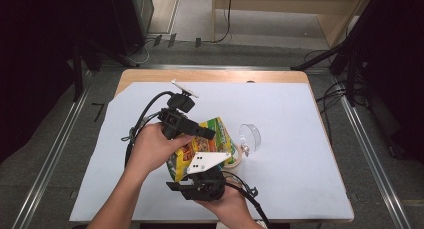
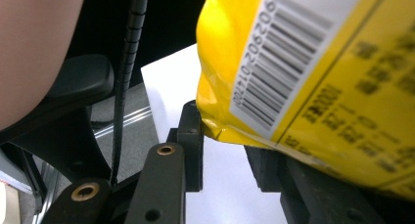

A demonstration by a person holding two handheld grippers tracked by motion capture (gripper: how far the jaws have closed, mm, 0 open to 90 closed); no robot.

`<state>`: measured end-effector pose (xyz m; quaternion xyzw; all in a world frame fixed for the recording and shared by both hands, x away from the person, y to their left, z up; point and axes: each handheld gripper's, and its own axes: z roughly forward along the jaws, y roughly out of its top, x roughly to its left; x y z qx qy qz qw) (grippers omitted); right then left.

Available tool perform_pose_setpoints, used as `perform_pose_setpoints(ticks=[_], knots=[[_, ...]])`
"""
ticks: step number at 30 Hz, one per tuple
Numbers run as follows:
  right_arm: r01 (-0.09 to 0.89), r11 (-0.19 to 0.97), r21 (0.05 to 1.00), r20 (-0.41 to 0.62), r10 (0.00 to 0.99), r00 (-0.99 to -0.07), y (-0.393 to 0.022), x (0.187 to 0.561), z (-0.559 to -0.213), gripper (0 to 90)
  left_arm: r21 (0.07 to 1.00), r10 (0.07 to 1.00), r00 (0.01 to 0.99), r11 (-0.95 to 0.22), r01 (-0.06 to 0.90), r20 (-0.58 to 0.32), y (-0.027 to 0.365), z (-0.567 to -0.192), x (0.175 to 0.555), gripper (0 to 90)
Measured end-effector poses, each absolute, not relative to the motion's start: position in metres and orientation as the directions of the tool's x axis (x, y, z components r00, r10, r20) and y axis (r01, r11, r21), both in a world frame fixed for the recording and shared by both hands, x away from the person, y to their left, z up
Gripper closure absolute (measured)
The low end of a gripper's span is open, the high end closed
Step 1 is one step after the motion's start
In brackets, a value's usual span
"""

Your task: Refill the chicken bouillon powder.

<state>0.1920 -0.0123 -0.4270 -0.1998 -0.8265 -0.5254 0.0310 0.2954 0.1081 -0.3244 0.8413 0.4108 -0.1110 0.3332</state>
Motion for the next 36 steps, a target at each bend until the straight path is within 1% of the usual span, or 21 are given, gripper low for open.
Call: perform_pose_setpoints(ticks=[12, 19, 36], knots=[[0.373, 0.369, 0.851, 0.271, 0.298, -0.915, -0.013, 0.194, -0.433, 72.3, 0.48, 0.618, 0.654, -0.454, 0.75, -0.437, 0.104, -0.318, 0.289, 70.1], [0.412, 0.35, 0.841, 0.32, 0.292, -0.901, -0.015, 0.198, -0.435, 72.3, 0.481, 0.619, 0.649, -0.447, 0.754, -0.443, 0.106, -0.32, 0.292, 70.2], [0.351, 0.376, 0.858, 0.243, 0.305, -0.921, -0.014, 0.193, -0.423, 70.7, 0.478, 0.618, 0.624, -0.413, 0.775, -0.478, 0.113, -0.324, 0.302, 69.4]])
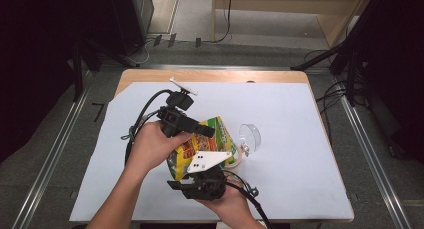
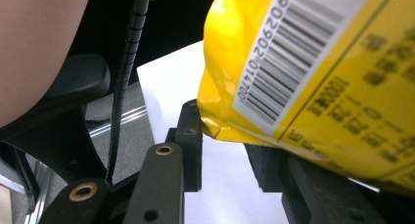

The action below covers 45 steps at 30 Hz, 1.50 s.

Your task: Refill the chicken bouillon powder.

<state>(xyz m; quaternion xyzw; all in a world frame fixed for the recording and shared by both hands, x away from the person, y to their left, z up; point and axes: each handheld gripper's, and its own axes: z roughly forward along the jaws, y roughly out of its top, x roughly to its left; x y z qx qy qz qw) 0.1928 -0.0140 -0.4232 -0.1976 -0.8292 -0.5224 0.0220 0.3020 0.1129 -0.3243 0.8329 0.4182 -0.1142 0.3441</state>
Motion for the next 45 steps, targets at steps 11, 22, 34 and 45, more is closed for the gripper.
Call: perform_pose_setpoints(ticks=[11, 22, 34, 45], knots=[[0.362, 0.383, 0.85, 0.255, 0.302, -0.919, -0.0127, 0.1971, -0.4226, 71.0, 0.474, 0.611, 0.629, -0.422, 0.773, -0.481, 0.1114, -0.3264, 0.3051, 69.7], [0.356, 0.394, 0.848, 0.246, 0.303, -0.921, -0.0096, 0.1989, -0.4214, 71.5, 0.48, 0.589, 0.627, -0.41, 0.776, -0.51, 0.1144, -0.3263, 0.3066, 69.9], [0.361, 0.395, 0.845, 0.255, 0.296, -0.92, -0.0061, 0.2011, -0.42, 71.5, 0.481, 0.61, 0.622, -0.406, 0.777, -0.49, 0.1159, -0.3261, 0.3071, 69.9], [0.365, 0.392, 0.844, 0.261, 0.293, -0.92, -0.0056, 0.2007, -0.4193, 71.6, 0.483, 0.614, 0.624, -0.407, 0.775, -0.483, 0.116, -0.3257, 0.3061, 69.5]])
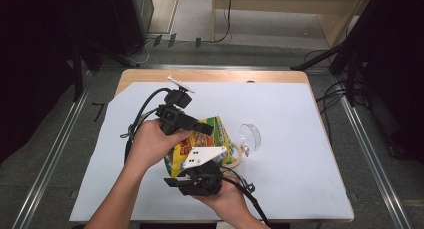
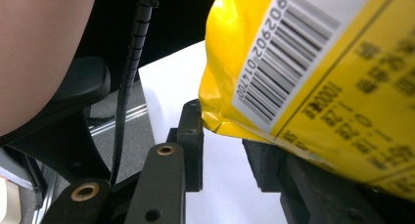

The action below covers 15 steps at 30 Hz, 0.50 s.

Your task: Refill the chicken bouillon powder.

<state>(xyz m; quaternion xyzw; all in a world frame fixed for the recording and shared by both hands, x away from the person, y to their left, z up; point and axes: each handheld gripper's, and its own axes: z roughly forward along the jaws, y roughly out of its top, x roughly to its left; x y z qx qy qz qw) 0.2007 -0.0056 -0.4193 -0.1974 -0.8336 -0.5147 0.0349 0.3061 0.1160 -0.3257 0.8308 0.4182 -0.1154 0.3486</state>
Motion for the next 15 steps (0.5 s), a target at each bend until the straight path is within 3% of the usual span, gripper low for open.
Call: perform_pose_setpoints(ticks=[15], knots=[[0.361, 0.392, 0.846, 0.258, 0.291, -0.921, -0.0053, 0.2007, -0.42, 71.7, 0.483, 0.616, 0.626, -0.411, 0.773, -0.477, 0.116, -0.3256, 0.3058, 69.5]])
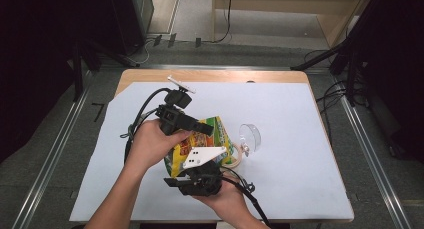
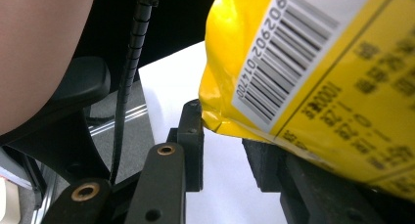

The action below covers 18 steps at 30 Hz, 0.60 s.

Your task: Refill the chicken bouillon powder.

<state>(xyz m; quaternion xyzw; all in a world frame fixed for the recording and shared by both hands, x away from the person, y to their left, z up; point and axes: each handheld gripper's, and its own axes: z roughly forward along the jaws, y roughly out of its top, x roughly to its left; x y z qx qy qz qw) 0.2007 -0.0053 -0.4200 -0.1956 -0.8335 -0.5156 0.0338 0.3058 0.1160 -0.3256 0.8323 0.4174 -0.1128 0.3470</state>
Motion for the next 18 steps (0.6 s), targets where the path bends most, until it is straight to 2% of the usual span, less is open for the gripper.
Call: perform_pose_setpoints(ticks=[18], knots=[[0.363, 0.387, 0.847, 0.262, 0.29, -0.92, -0.0053, 0.2007, -0.4192, 71.7, 0.482, 0.615, 0.621, -0.404, 0.777, -0.485, 0.1163, -0.3253, 0.306, 69.4]])
